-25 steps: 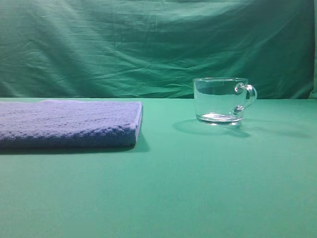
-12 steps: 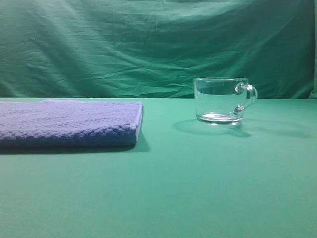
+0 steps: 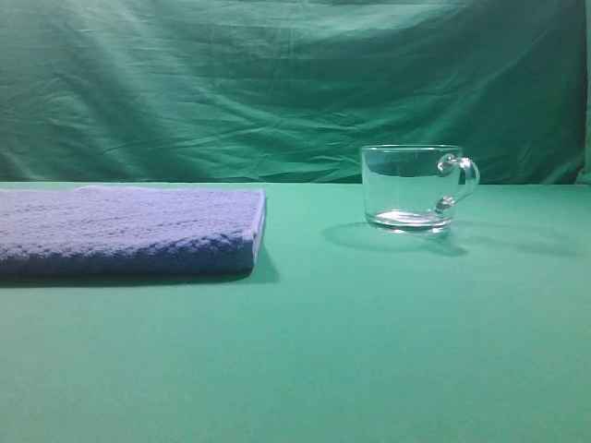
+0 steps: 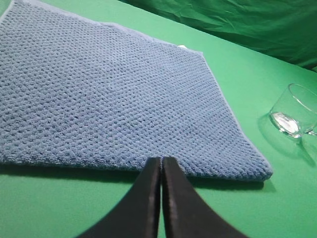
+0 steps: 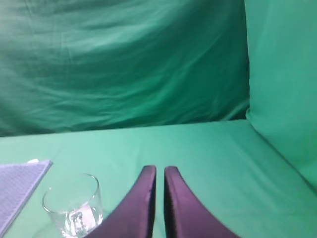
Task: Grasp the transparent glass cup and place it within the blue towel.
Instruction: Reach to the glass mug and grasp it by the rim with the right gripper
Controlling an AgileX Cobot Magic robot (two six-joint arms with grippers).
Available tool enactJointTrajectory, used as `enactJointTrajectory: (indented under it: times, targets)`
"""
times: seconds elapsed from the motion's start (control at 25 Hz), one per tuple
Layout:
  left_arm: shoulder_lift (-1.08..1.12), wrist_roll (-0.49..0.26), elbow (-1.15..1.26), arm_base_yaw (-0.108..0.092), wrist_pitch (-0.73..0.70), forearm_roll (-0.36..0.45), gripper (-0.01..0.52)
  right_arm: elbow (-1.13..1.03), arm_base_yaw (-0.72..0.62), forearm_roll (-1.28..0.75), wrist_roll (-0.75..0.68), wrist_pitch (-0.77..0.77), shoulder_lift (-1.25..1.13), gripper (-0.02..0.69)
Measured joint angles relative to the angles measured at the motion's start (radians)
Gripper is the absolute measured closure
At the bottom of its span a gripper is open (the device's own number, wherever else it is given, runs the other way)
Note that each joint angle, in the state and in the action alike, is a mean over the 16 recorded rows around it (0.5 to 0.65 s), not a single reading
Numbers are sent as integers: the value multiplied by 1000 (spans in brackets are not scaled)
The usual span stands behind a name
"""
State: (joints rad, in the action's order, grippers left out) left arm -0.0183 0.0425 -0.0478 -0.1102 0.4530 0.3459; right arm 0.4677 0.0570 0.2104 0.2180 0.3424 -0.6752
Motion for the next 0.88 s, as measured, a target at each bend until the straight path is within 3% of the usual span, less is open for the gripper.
enactJointTrajectory:
  times: [0.36, 0.64, 0.88]
  targets:
    - [0, 0, 0, 0, 0, 0, 514, 247, 78, -3, 156, 239, -316, 646]
    - [0, 0, 0, 0, 0, 0, 514, 436, 199, -41, 177, 382, -563, 665]
    - [0, 0, 0, 0, 0, 0, 514, 578, 270, -75, 149, 469, -768, 603]
